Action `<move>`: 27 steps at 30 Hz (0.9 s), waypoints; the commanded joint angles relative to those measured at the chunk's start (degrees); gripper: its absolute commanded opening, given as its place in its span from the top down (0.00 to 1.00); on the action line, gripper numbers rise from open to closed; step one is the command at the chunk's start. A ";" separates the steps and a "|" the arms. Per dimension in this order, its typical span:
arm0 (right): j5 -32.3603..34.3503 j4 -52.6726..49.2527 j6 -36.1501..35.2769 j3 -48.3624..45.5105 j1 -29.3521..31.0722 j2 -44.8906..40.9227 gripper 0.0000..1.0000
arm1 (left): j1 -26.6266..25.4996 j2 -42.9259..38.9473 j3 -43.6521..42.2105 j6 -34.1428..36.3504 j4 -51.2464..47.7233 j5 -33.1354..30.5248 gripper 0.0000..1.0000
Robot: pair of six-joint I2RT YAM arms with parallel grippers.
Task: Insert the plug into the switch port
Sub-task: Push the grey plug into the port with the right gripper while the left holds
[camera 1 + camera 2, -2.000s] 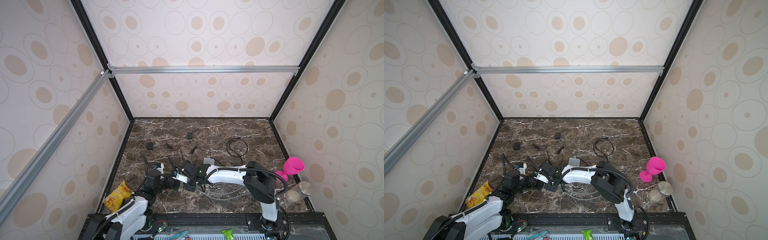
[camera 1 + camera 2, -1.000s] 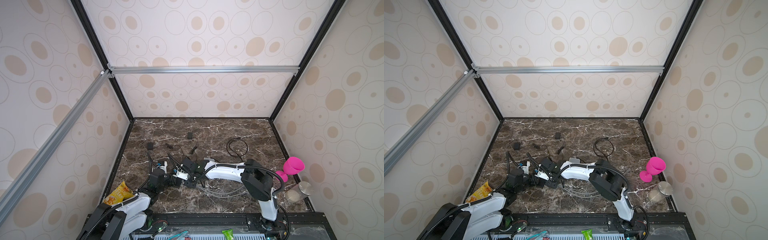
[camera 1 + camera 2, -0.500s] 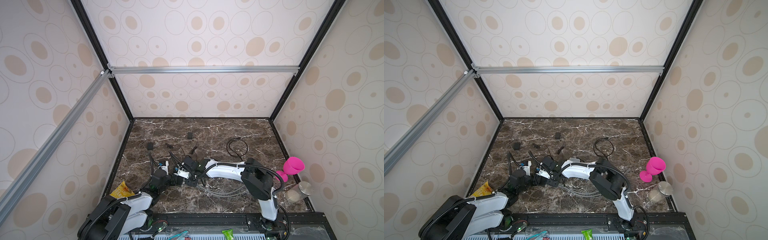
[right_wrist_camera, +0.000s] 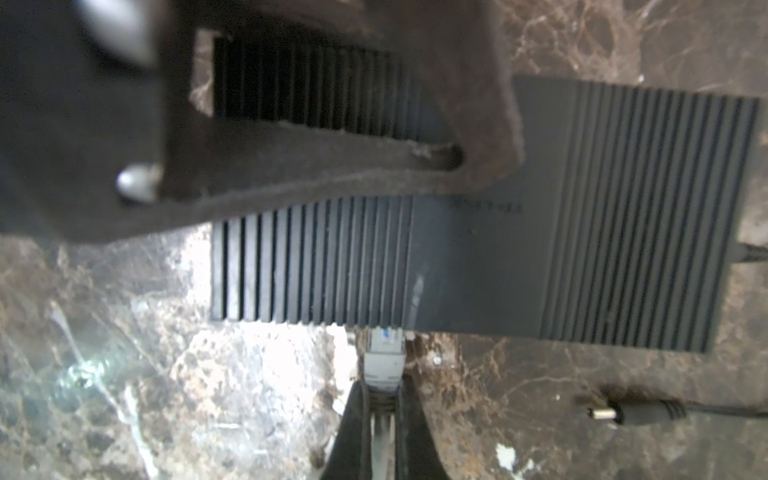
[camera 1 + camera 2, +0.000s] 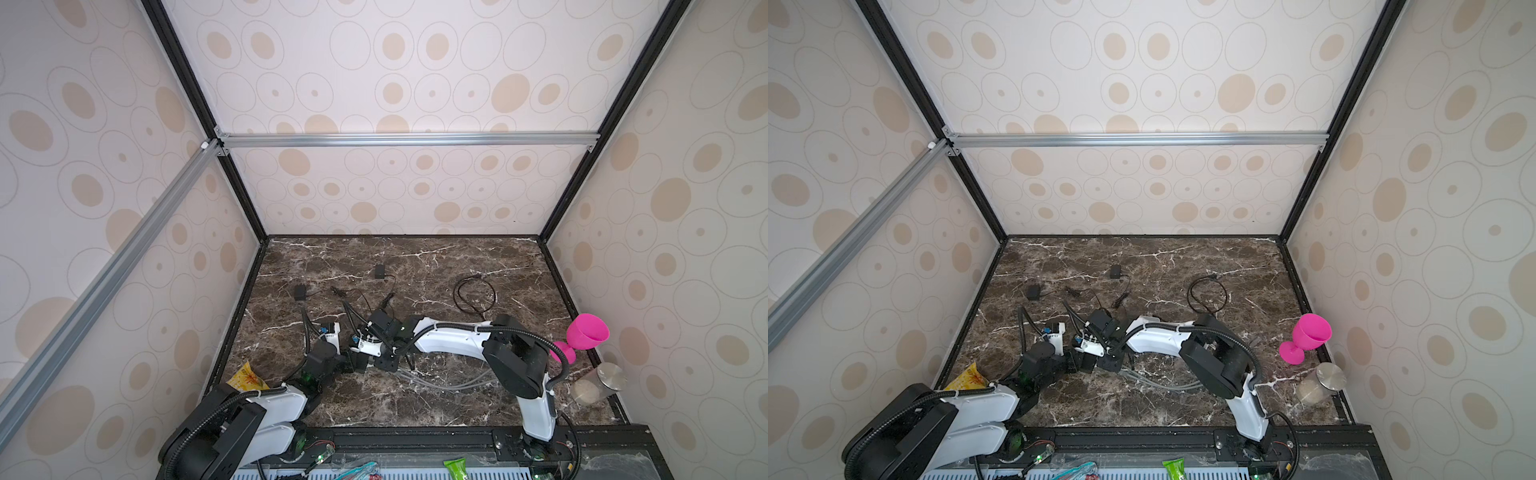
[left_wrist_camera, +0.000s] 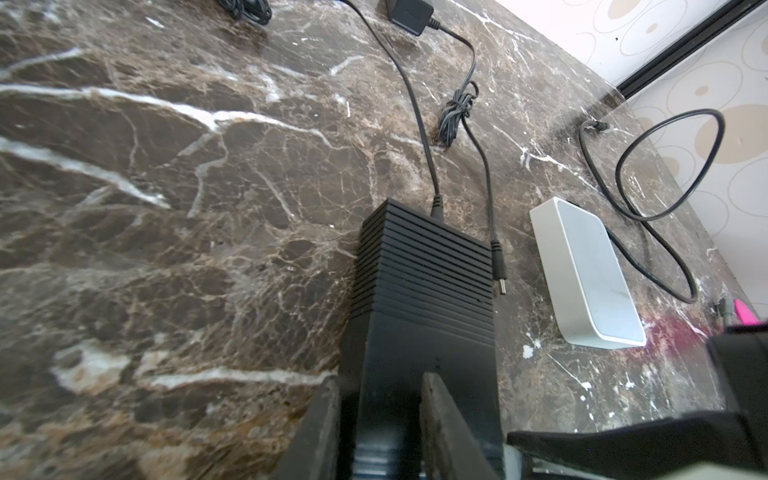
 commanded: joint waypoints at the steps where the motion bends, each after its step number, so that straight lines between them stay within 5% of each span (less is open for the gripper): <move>1: -9.16 35.36 -10.31 5.97 2.25 2.08 1.00 | -9.06 1.49 -0.14 -1.32 -7.26 31.35 0.69; 5: -13.17 37.64 -17.35 2.98 2.26 1.90 1.00 | -9.11 1.50 -0.17 -1.31 -7.60 31.11 0.69; 9: -8.07 46.18 -19.34 -3.03 2.09 0.79 1.00 | -9.15 0.42 -0.25 -1.32 -8.44 30.74 0.69; 20: -1.79 54.78 -19.40 -9.12 1.20 -0.85 1.00 | -9.25 1.55 -0.08 -1.45 -8.13 31.08 0.71; 27: -3.82 53.31 -16.13 -7.72 1.22 -3.57 1.00 | -9.95 1.93 -0.16 -1.88 -8.41 30.38 0.71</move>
